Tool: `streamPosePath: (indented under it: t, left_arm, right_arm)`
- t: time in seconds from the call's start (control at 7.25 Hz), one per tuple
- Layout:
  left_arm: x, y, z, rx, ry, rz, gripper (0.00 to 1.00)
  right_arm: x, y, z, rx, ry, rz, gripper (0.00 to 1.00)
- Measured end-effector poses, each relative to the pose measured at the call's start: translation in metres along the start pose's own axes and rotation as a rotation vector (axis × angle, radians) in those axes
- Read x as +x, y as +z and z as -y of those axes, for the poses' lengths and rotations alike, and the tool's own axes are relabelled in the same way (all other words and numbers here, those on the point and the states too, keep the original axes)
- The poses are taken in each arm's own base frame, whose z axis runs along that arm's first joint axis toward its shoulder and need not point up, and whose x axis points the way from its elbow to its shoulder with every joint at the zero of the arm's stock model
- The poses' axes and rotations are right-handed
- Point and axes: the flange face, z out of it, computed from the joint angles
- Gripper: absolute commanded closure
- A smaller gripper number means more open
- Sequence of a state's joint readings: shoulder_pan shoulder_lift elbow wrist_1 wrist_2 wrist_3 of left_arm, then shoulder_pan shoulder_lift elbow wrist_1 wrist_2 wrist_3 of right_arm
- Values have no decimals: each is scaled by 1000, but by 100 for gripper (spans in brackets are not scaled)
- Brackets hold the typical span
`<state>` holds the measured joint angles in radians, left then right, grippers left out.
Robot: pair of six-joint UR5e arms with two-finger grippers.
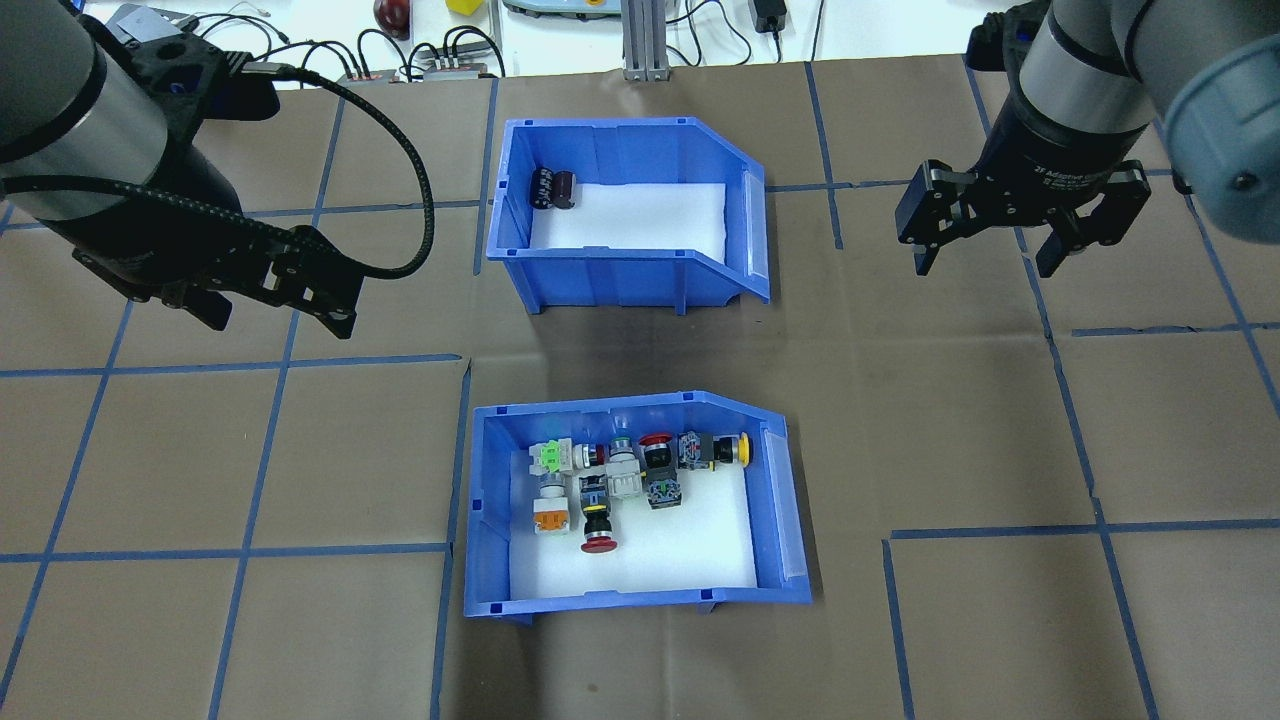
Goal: Place button box in front
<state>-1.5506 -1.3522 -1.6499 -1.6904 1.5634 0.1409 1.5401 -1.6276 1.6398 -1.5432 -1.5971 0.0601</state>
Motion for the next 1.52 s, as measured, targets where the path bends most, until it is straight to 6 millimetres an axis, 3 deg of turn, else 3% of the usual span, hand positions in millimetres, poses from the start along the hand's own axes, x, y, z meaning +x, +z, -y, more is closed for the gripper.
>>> streamPosePath:
  t: [0.97,1.52]
  left_arm:
    - [-4,8,5,-3,-14,10,0]
    - [-2,25,-12,-2,-210,2,0]
  right_arm:
    - [-1,1,1,-3,-33,1,0]
    - [-1,3,3,-5,-37,-4,0]
